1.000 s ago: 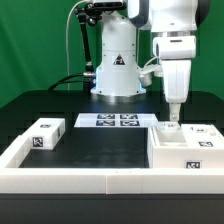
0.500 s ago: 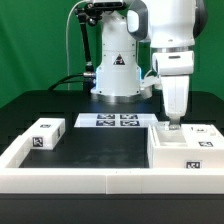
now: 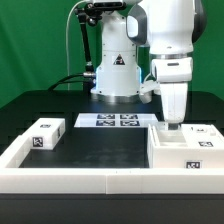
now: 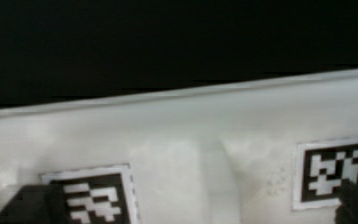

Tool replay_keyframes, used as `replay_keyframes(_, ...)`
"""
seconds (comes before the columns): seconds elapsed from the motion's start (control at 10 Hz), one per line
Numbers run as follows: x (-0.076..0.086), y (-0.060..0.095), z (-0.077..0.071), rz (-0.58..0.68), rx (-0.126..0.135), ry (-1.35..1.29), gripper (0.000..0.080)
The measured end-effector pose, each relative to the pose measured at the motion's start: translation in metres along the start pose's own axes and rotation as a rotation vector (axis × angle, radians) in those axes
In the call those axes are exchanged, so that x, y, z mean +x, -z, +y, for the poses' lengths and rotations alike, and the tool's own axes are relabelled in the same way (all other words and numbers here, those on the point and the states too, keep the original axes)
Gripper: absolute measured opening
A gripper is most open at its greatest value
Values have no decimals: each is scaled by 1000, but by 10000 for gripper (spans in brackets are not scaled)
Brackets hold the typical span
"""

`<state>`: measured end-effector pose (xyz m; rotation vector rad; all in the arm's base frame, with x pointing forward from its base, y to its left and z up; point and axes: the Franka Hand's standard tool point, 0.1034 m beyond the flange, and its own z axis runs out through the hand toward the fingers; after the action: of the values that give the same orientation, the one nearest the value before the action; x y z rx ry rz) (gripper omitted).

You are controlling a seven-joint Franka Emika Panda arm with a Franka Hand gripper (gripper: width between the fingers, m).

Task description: Assemble cabinet

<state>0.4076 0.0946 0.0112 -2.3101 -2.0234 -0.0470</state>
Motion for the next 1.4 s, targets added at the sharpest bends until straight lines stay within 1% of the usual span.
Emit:
replay_keyframes(0.1,0,0,0,0,0,0,585)
replay_keyframes(0.2,0,0,0,0,0,0,402)
replay_keyframes(0.3,0,0,0,0,0,0,263)
replay_keyframes(0.4,0,0,0,0,-1,0,87)
replay_keyframes(0.5,0,0,0,1,-1,0,68)
replay_keyframes(1.0,0,1,1,0,-2,0,68)
replay_keyframes(1.1,0,7,1,-12,6,1,69)
replay_keyframes(1.3,2,27,3,-34,3,6,70)
replay_keyframes(1.4,1,35,4,-47,6,9,70)
